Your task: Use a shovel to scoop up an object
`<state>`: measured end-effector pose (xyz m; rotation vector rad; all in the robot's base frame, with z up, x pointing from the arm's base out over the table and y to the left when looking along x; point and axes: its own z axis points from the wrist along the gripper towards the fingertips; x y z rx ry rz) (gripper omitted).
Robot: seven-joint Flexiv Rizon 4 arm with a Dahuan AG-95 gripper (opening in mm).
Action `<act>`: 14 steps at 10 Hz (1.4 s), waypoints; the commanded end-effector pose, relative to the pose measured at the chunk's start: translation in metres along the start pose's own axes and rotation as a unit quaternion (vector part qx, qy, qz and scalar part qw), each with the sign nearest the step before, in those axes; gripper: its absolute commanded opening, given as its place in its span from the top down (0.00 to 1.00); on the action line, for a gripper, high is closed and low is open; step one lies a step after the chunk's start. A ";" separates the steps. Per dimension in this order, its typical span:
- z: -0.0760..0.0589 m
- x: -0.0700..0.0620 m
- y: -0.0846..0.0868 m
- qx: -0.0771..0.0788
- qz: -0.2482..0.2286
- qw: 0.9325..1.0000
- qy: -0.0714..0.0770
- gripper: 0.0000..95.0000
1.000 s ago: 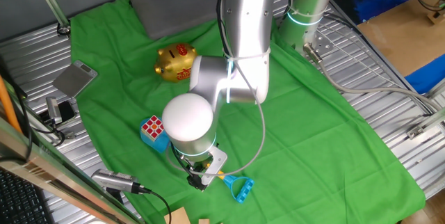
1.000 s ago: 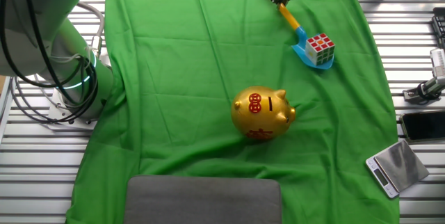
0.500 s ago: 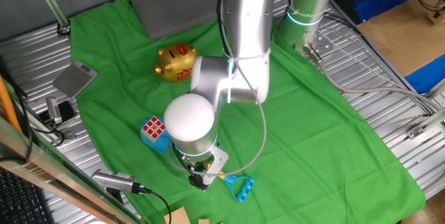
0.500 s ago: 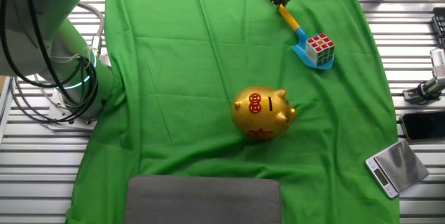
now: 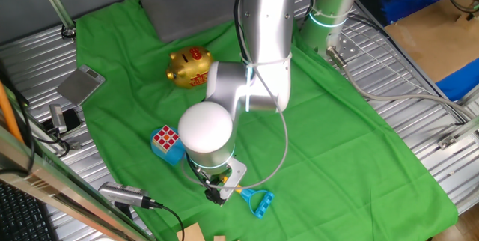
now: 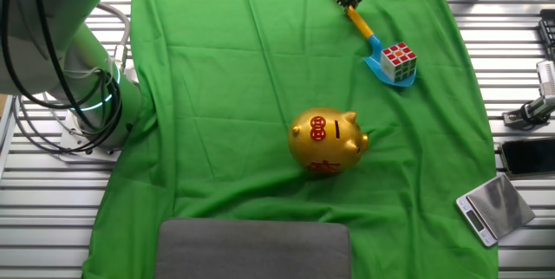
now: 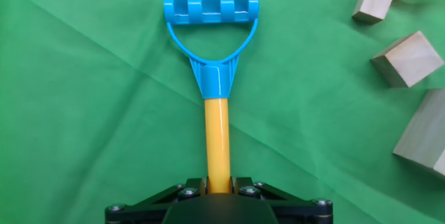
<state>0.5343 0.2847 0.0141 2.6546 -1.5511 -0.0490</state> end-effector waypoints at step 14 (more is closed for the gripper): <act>-0.046 0.031 0.029 0.006 0.026 1.000 -0.016 0.40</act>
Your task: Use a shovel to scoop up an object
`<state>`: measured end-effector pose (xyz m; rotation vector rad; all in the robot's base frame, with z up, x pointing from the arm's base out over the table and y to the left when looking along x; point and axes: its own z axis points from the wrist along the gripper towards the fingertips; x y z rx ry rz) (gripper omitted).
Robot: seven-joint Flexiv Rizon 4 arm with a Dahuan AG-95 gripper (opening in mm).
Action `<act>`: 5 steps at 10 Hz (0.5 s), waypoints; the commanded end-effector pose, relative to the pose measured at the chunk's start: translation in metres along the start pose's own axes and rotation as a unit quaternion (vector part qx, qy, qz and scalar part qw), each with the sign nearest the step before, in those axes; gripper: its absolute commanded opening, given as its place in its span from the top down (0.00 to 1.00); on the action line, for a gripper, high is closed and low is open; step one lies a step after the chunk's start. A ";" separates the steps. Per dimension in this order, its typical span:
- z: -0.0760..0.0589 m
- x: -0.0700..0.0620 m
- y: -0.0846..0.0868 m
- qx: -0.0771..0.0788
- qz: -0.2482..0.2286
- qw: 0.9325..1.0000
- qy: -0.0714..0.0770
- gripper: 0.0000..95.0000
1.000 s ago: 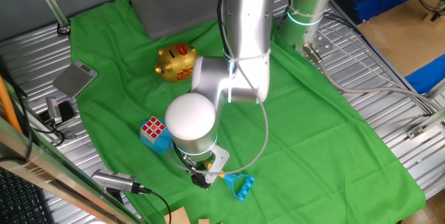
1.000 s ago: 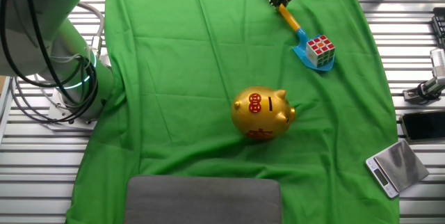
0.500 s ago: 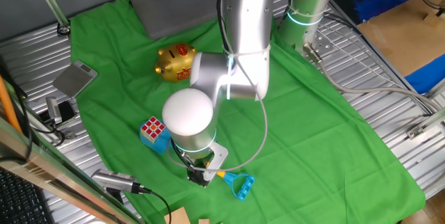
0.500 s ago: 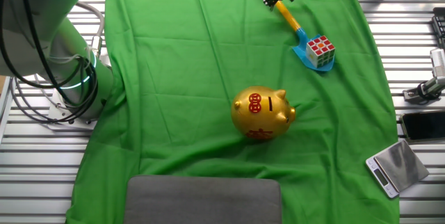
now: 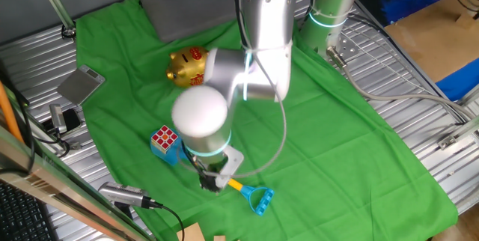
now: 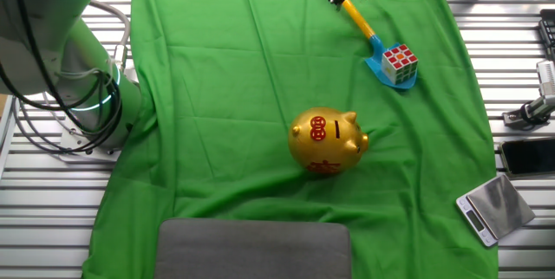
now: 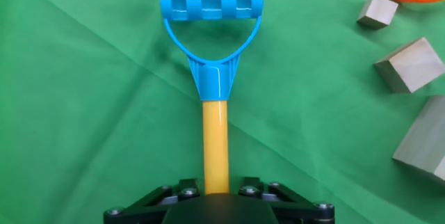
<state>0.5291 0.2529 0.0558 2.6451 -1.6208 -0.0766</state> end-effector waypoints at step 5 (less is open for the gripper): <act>-0.039 0.054 0.060 0.005 0.067 0.998 0.006 1.00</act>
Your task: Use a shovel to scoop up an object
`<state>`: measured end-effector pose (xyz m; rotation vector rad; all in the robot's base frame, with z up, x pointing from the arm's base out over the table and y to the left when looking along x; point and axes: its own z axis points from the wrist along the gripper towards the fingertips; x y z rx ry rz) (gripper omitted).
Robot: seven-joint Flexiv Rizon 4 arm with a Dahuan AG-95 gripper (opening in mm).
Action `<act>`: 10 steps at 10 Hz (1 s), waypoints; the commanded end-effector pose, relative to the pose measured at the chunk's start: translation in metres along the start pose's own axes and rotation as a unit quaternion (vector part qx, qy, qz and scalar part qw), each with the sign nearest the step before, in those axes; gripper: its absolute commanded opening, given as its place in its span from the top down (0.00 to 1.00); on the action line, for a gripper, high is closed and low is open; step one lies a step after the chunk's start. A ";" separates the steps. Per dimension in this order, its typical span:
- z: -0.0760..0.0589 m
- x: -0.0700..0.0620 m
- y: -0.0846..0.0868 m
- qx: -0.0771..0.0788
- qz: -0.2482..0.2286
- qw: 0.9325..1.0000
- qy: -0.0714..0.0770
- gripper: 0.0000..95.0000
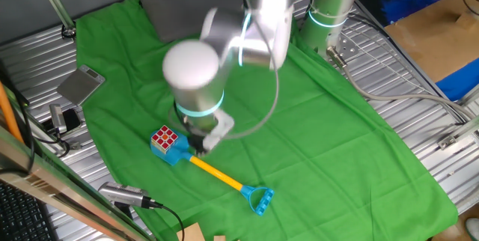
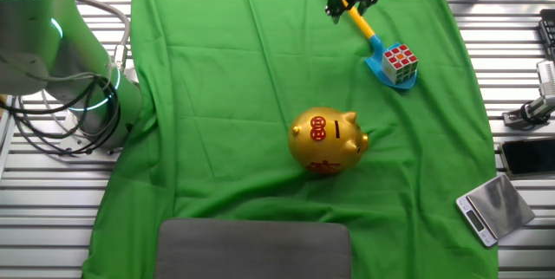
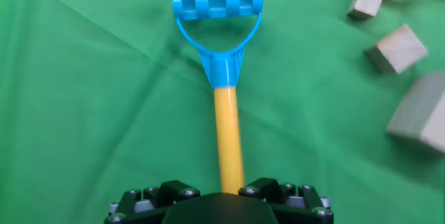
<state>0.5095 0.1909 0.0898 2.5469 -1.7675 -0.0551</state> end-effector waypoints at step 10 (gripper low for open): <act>-0.011 0.015 0.026 0.031 0.343 0.939 0.002 1.00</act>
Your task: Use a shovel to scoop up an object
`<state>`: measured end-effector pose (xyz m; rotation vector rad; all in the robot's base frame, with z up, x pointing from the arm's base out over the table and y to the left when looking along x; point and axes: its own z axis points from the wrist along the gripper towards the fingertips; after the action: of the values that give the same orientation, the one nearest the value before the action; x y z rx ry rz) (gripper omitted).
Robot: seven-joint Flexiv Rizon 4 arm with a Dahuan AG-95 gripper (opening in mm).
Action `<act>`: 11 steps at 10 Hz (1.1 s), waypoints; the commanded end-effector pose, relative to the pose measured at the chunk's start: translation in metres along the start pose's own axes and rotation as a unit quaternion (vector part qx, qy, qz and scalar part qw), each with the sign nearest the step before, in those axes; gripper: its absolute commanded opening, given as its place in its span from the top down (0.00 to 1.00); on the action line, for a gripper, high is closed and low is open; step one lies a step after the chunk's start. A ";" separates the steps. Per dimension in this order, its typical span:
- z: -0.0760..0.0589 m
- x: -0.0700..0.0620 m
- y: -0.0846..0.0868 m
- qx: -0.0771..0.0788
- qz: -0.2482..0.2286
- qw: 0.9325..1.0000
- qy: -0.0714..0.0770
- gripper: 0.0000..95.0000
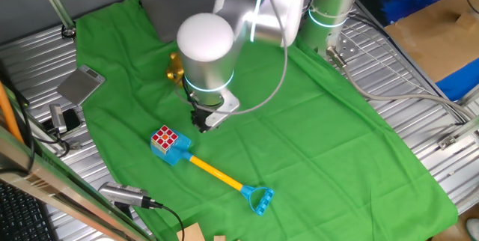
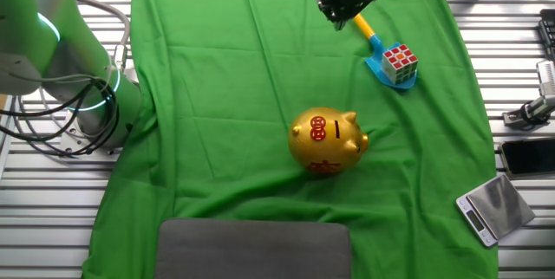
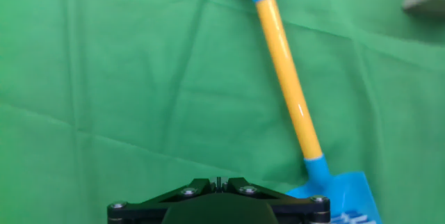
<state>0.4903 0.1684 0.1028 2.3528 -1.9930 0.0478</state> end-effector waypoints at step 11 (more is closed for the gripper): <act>0.012 0.087 -0.053 0.006 0.202 0.979 -0.036 1.00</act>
<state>0.5506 0.0980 0.0952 1.6890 -2.6727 -0.0148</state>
